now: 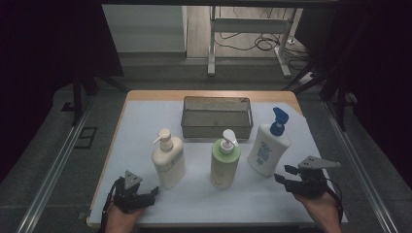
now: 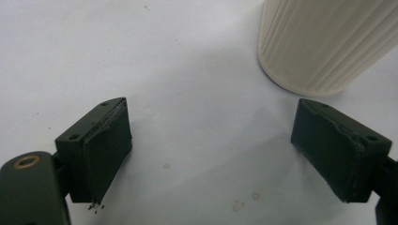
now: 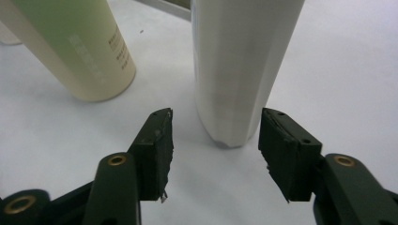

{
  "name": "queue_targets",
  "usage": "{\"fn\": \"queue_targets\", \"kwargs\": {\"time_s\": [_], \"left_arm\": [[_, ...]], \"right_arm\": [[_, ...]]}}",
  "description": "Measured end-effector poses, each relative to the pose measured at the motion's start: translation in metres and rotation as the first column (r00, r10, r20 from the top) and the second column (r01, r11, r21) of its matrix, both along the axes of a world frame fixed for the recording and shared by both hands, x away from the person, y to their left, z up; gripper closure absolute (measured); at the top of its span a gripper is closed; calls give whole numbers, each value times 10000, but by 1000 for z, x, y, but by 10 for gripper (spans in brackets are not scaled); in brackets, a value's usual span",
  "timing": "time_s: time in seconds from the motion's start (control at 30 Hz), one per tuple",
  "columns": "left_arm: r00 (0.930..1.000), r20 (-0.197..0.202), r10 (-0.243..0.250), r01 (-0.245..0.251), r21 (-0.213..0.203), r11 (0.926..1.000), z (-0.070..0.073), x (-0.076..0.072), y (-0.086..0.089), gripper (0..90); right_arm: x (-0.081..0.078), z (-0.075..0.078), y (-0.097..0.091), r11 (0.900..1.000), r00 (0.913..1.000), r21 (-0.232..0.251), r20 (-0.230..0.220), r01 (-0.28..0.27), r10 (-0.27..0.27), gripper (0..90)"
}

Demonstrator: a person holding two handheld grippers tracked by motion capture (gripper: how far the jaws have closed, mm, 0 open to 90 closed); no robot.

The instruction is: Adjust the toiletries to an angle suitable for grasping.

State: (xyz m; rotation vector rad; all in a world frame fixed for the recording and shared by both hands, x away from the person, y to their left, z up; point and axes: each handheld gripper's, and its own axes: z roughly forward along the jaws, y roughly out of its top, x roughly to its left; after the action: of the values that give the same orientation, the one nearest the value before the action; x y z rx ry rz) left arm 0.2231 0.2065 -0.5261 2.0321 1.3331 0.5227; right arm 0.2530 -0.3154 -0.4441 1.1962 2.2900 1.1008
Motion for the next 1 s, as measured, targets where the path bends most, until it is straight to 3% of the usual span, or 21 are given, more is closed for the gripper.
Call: {"fn": "queue_targets", "kwargs": {"time_s": [0.17,0.5,1.0], "left_arm": [[10000,2,-1,1,-8,10000,0,0,0,124],[10000,6,-2,2,-14,10000,0,0,0,124],[10000,17,21,-21,-41,10000,0,0,0,124]], "right_arm": [[7,9,-1,9996,10000,293,-59,-37,38,409],[20,26,1,9997,10000,253,21,-32,31,347],[36,36,9,9995,9997,232,103,-221,219,275]]}}
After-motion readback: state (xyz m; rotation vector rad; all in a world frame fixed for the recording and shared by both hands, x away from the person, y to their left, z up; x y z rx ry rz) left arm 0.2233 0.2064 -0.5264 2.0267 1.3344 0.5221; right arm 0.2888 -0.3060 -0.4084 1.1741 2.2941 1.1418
